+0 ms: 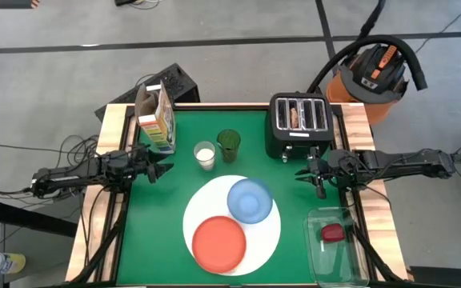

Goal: Arrange a breakfast setting
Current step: Pour the cereal from the cereal box on the blue bowl

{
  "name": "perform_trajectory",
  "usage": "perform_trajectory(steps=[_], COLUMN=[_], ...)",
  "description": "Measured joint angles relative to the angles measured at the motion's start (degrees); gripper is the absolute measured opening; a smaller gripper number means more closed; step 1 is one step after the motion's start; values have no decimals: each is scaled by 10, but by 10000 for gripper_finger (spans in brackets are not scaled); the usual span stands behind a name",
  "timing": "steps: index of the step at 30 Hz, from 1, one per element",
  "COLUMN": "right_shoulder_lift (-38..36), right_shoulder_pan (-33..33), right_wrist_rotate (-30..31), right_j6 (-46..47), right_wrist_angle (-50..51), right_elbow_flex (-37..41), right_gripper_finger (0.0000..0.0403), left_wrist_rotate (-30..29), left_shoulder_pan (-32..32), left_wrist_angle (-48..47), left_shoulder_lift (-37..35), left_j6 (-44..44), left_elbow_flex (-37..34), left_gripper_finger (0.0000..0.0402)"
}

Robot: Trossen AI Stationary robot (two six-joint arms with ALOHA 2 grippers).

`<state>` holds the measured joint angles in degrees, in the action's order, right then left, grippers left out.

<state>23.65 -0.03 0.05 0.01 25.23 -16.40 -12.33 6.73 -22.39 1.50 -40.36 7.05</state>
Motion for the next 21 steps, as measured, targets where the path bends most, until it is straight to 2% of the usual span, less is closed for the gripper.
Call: perform_trajectory(steps=[2, 5, 13, 17, 21], right_shoulder_lift=[0, 0, 0, 0, 0], right_shoulder_pan=[0, 0, 0, 0, 0], right_wrist_rotate=[0, 0, 0, 0, 0], right_j6=[0, 0, 0, 0, 0], right_wrist_angle=[0, 0, 0, 0, 0], right_elbow_flex=[0, 0, 0, 0, 0], right_gripper_finger=[102, 102, 102, 102, 102], left_wrist_rotate=[7, 18, 3, -6, -21], left_shoulder_pan=[0, -1, -1, -1, -1], left_wrist_angle=[-3, -19, -96, -142, -186], left_shoulder_lift=[0, 0, 7, 41, 107], left_j6=[-13, -34, -22, 2, 6], left_elbow_flex=[1, 17, 119, 179, 247], left_gripper_finger=[394, 391, 400, 400, 400])
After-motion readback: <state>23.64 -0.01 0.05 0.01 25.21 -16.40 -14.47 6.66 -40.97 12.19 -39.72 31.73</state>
